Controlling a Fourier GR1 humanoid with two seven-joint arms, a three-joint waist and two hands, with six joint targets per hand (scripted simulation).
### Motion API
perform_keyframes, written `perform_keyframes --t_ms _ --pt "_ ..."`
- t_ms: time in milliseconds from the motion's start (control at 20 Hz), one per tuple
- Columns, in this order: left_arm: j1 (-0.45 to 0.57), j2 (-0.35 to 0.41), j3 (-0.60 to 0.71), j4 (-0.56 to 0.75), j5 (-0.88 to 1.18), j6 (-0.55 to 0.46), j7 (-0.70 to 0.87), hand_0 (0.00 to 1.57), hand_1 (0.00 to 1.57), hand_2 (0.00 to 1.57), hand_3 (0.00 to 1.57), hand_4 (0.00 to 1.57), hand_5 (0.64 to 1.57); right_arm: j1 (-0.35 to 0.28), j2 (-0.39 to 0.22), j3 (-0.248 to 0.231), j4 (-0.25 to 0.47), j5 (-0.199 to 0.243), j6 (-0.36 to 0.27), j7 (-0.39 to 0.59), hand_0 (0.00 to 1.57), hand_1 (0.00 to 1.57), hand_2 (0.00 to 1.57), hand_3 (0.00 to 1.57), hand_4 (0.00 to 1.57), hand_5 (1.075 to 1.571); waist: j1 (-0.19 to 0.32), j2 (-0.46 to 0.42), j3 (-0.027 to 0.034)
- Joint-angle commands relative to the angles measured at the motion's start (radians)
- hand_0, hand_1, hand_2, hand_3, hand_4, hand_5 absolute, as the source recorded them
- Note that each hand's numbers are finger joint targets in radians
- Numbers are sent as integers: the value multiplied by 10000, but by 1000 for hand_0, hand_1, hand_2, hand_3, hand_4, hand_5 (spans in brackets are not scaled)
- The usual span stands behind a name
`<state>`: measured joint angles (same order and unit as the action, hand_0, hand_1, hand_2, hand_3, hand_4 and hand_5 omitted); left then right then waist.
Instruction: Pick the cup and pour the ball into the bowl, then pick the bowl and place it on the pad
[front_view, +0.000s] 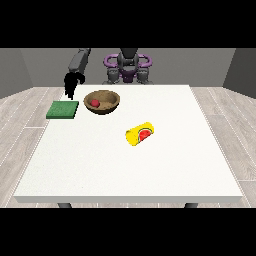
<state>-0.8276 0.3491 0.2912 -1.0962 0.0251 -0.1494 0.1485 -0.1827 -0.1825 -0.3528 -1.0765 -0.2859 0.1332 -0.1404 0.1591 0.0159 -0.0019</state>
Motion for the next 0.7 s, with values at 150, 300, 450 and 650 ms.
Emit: perform_keyframes --t_ms 150,300,450,650 --pt "532 585 529 -505 961 -888 -181 0 0 0 0 993 1561 -324 570 202 1682 451 -9 -1941 0 0 0 0 694 1566 75 858 28" --pt "656 1255 878 -723 1583 -1510 247 0 0 0 0 995 1544 -1213 125 -61 2521 311 -157 -1841 0 0 0 0 595 1557 43 821 27" --pt "1471 1336 946 -864 1629 -1611 -125 0 0 0 0 1011 1535 -1245 502 365 2812 488 -169 -1945 0 0 0 0 565 1560 -243 640 24" --pt "1137 2100 1414 -1068 2323 -2124 211 0 0 0 0 1012 1536 -1566 59 -27 3950 349 291 -3009 0 0 0 0 523 1554 -68 1332 28"
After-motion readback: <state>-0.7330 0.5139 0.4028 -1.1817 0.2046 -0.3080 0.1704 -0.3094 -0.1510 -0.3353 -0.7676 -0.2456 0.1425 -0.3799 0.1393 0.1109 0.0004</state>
